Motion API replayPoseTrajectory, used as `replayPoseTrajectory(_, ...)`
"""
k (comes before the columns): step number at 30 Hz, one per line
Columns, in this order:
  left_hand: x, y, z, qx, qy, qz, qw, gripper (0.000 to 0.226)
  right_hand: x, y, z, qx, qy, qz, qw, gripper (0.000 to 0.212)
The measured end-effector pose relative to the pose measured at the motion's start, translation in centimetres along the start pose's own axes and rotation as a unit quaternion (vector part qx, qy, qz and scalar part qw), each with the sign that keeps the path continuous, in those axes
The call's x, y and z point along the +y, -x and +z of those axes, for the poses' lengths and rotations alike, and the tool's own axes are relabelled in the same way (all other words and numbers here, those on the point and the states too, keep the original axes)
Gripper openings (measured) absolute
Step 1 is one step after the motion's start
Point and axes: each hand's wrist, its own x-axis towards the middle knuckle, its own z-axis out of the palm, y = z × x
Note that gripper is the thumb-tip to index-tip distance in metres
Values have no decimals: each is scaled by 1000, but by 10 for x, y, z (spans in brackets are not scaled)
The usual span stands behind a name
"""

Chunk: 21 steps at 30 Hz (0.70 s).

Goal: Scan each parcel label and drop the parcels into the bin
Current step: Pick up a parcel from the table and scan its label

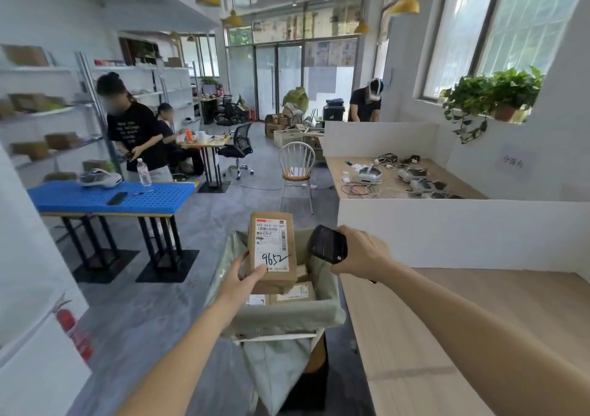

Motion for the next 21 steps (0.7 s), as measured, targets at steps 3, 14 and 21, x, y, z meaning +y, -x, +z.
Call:
replayPoseTrajectory(3, -10, -46, -26, -5, -13, -10, 1000, 72, -18, -43, 15, 2, 1, -3, 1000, 70)
replayPoseTrajectory(14, -54, -170, -50, -43, -11, -51, 998, 75, -22, -136, 76, -6, 20, 50, 999, 73)
replayPoseTrajectory(21, -81, -234, -26, -67, -4, -85, 994, 64, 14, -189, 121, -43, 32, 80, 995, 75)
